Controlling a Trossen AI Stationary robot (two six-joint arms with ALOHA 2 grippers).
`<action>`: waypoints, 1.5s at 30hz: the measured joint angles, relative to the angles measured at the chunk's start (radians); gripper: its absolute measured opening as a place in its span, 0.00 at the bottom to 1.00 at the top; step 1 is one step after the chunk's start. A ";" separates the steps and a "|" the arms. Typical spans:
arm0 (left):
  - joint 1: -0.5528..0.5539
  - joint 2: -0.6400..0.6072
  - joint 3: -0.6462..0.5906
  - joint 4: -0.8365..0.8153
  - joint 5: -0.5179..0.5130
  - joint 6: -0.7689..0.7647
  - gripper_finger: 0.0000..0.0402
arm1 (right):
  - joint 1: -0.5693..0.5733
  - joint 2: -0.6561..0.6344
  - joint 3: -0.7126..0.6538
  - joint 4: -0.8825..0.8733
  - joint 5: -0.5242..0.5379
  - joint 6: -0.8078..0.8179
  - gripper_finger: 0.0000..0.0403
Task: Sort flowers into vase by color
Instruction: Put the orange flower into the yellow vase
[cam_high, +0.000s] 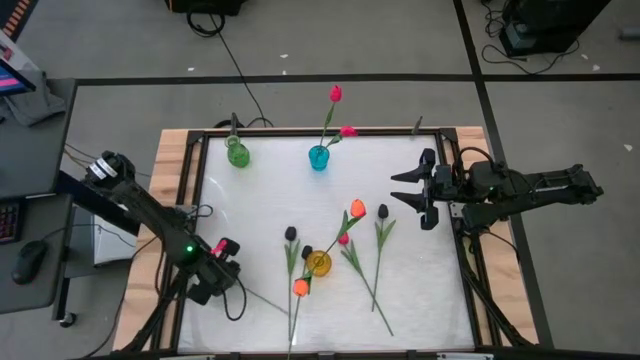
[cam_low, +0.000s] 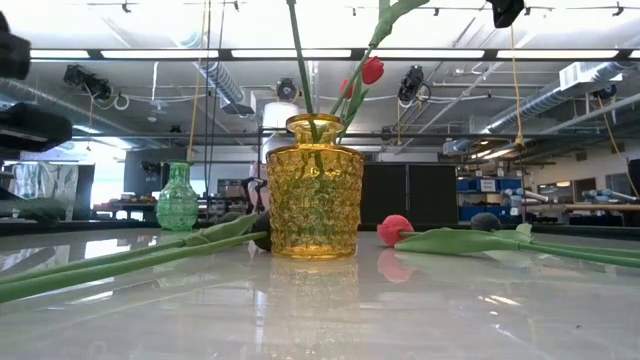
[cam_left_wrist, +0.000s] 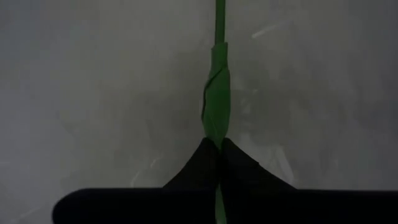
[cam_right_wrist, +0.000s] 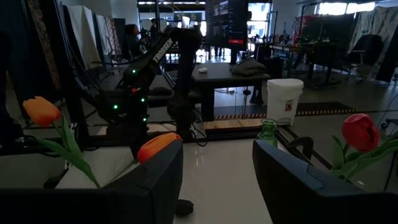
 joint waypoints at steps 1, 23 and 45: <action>0.005 -0.005 0.006 -0.016 -0.007 0.009 0.02 | 0.000 0.000 0.000 0.000 0.000 0.000 0.50; 0.075 -0.025 0.248 -0.442 -0.218 0.365 0.02 | 0.000 0.000 0.000 0.000 0.000 0.000 0.50; 0.209 -0.024 0.475 -0.757 -0.713 0.786 0.02 | 0.000 0.000 0.000 0.000 0.000 0.000 0.50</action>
